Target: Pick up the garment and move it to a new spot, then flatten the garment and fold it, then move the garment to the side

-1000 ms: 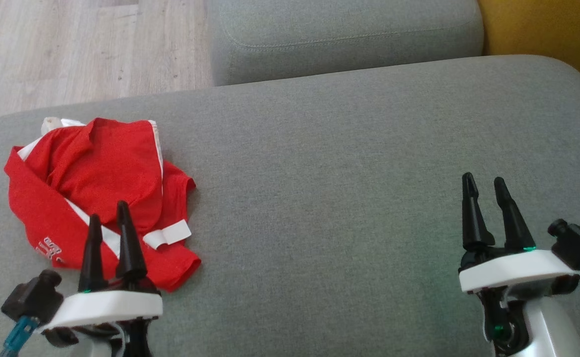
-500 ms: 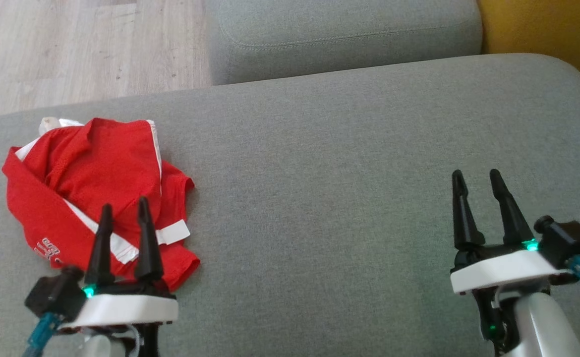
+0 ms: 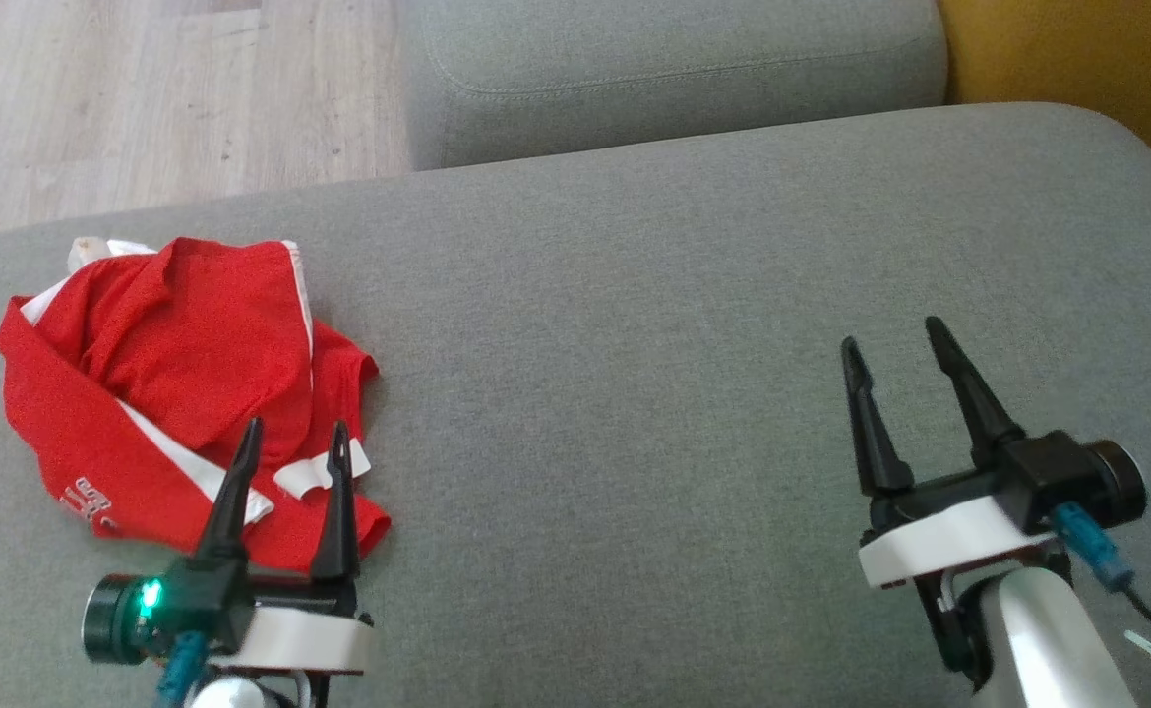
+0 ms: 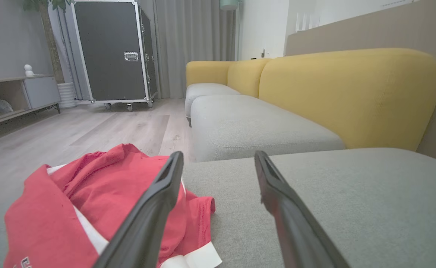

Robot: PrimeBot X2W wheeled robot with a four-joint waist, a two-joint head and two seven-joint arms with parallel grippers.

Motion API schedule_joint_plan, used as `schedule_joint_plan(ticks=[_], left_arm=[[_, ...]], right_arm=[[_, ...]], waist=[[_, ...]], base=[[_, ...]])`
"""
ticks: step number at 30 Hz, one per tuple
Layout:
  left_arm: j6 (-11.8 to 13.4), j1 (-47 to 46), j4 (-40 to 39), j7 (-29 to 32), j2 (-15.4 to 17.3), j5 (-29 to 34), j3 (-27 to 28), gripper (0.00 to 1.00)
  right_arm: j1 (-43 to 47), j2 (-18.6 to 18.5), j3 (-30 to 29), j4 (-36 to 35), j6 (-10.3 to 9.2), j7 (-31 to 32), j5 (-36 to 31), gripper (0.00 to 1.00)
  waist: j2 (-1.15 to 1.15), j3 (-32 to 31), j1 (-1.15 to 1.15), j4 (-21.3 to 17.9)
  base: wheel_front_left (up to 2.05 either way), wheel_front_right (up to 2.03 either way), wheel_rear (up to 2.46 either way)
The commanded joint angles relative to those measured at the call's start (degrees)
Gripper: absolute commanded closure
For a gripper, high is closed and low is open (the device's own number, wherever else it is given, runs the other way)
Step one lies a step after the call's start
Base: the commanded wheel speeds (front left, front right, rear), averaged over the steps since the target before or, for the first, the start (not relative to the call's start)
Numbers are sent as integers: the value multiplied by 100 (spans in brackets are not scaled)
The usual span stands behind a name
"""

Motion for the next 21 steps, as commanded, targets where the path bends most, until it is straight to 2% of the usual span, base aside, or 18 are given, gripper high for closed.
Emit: schedule_joint_plan(ticks=[1, 6, 10, 17, 21], left_arm=[[106, -210, -145, -86, 148, 280, 74, 0], [411, -260, -64, -171, 269, 668, -98, 0], [465, -239, -243, -238, 158, 479, -91, 0], [110, 33, -549, -357, -175, -93, 397, 0], [-121, 181, -304, -422, -229, 136, 476, 0]], right_arm=[[-300, -42, 174, -243, -4, -89, -345, 0], [-323, -44, 261, -298, -4, -173, -747, 0], [-316, -45, 312, -302, -4, -240, -721, 0], [-204, -47, 256, -70, -4, -359, 437, 0], [-155, -48, 269, 259, -4, -423, 908, 0]], waist=[[0, 0, 0, -8], [0, -2, 0, -18], [0, 2, 0, 4], [0, -42, 0, -12], [0, -71, 0, -30]], base=[[0, 0, 0], [0, 0, 0], [0, 0, 0], [0, 0, 0], [0, 0, 0]])
